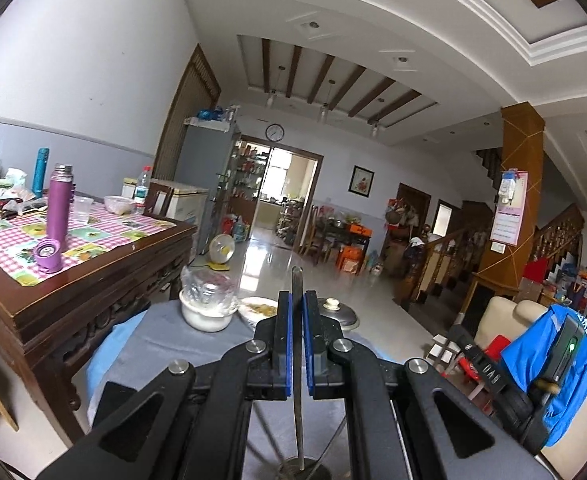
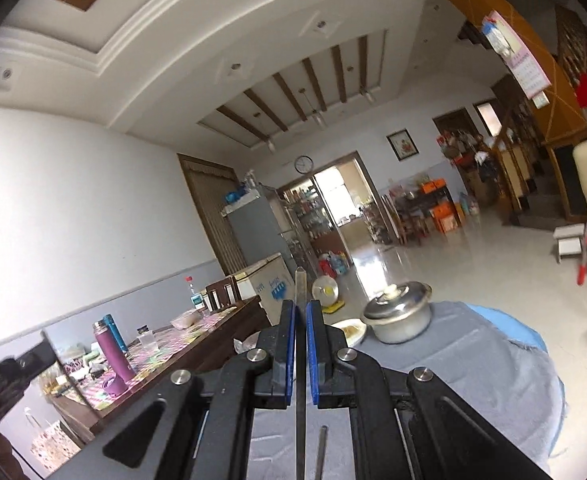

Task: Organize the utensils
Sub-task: 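Lift the chopsticks in both tools and carry them over the dark cup, then lower the chopsticks into the dark cup and open both tools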

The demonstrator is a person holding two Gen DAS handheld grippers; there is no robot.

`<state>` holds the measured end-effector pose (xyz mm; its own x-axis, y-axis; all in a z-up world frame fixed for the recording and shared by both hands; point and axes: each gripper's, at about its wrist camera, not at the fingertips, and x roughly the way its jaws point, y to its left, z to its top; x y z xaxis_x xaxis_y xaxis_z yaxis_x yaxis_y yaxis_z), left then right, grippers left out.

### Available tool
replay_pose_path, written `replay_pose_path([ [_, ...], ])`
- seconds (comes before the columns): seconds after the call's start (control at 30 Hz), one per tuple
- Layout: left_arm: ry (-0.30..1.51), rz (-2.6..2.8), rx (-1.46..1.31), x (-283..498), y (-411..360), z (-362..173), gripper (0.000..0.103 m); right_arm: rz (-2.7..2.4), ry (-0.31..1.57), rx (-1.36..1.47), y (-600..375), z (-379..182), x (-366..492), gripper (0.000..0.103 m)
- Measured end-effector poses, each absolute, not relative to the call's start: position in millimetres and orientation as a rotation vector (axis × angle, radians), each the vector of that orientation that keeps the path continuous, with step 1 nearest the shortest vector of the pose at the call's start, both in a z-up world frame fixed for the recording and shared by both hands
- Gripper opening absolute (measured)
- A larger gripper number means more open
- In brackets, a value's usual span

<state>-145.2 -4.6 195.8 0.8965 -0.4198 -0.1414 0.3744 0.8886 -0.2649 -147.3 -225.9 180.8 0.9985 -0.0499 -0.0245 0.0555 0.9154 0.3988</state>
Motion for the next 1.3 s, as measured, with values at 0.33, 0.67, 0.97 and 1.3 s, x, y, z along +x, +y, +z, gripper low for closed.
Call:
replay_pose_path([
  [0.33, 0.235, -0.388, -0.203, -132, -28, 164, 0.005, -0.038, 0.026, 0.284, -191, 148, -140, 0.006],
  [0.67, 0.309, -0.37, -0.188, -120, -37, 141, 0.005, -0.021, 0.093, 0.281, -189, 120, -140, 0.006],
  [0.97, 0.331, -0.366, -0.169, -124, -38, 135, 0.005, 0.005, 0.124, 0.291, -190, 116, -148, 0.006],
  [1.3, 0.352, -0.364, -0.136, -125, -40, 132, 0.005, 0.046, 0.183, 0.262, -184, 109, -147, 0.006],
])
